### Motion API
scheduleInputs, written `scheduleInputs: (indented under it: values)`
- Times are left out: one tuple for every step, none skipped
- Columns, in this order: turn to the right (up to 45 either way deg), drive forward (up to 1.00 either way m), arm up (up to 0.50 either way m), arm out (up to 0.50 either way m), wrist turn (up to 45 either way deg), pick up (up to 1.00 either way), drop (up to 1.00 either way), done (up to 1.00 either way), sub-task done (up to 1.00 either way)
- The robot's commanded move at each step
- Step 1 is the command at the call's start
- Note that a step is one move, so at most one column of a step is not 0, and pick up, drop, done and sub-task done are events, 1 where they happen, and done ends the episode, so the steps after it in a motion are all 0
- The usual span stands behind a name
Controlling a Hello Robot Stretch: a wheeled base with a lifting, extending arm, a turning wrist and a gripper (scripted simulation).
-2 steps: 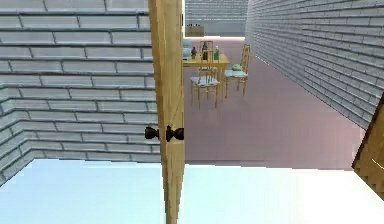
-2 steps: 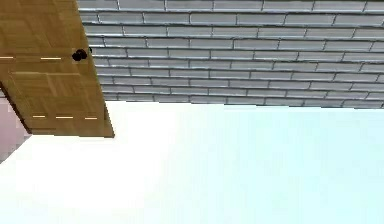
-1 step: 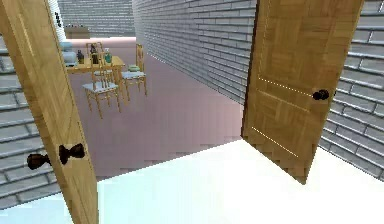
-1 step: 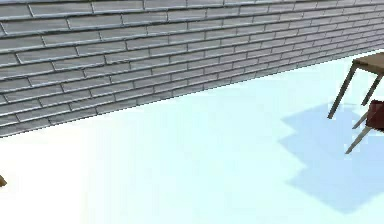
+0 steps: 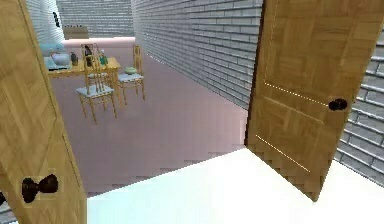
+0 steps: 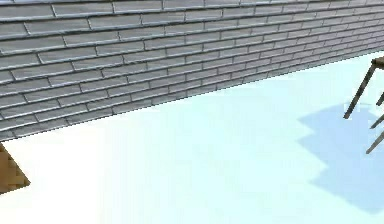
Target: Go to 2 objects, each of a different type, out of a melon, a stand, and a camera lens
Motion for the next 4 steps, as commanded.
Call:
scheduleInputs:
  values:
    - [12.0,0.00,0.00,0.00,0.0,0.00,0.00,0.00,0.00]
    - [0.0,0.50,0.00,0.00,0.0,0.00,0.00,0.00,0.00]
    - [-24.0,0.00,0.00,0.00,0.0,0.00,0.00,0.00,0.00]
    - [0.0,1.00,0.00,0.00,0.0,0.00,0.00,0.00,0.00]
